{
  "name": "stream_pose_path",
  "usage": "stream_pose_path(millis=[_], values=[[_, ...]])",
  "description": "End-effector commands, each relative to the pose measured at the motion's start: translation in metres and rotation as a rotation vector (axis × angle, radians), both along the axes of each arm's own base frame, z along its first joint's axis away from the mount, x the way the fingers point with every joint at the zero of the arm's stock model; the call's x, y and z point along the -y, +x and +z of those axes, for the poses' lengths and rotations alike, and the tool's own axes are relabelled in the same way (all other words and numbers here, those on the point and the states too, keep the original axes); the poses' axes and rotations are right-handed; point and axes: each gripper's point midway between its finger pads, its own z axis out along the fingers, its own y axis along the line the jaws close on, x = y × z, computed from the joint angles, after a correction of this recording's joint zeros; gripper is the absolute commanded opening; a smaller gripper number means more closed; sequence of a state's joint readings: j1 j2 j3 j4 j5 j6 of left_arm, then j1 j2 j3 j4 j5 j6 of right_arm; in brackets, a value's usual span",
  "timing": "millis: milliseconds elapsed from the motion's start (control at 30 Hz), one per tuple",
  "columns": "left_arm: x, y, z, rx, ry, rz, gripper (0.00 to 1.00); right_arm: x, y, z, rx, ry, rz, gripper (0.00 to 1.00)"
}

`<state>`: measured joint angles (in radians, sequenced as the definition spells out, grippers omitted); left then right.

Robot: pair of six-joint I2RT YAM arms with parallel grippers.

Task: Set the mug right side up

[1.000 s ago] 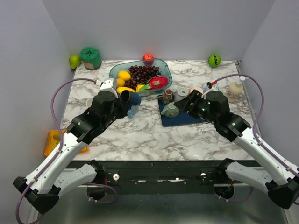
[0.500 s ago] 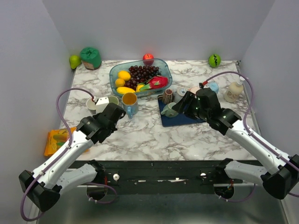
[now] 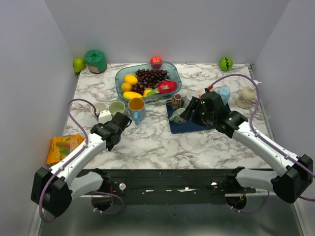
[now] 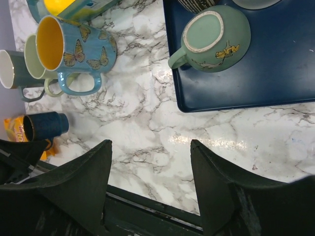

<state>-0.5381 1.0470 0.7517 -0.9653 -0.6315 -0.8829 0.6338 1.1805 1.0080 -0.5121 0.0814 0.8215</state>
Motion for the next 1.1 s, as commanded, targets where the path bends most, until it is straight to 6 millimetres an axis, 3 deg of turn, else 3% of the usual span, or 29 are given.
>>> stream_pose_path(millis=[0,200,367,467,500,700,833,1067], values=[[-0.011,0.028,0.008,0.115,0.007,0.081,0.0,0.003,0.003,-0.006,-0.008,-0.04,-0.004,0.72],[-0.034,0.033,-0.006,0.078,0.086,0.144,0.0,0.004,0.004,-0.022,-0.042,-0.074,-0.012,0.73],[-0.038,0.039,-0.01,0.047,0.11,0.145,0.0,0.004,0.01,-0.035,-0.064,-0.11,-0.022,0.73],[-0.038,0.04,-0.015,0.026,0.108,0.148,0.14,0.003,0.012,-0.044,-0.085,-0.13,-0.023,0.74],[-0.037,0.041,-0.016,0.018,0.109,0.147,0.27,0.004,0.012,-0.046,-0.093,-0.137,-0.027,0.75],[-0.038,0.038,-0.017,0.006,0.104,0.158,0.55,0.001,0.017,-0.063,-0.139,-0.175,-0.032,0.75],[-0.036,0.033,-0.011,0.018,0.069,0.169,0.79,0.0,0.019,-0.07,-0.167,-0.189,-0.042,0.75],[-0.029,0.034,0.032,0.114,-0.015,0.166,0.89,0.001,0.026,-0.086,-0.225,-0.234,-0.091,0.76]])
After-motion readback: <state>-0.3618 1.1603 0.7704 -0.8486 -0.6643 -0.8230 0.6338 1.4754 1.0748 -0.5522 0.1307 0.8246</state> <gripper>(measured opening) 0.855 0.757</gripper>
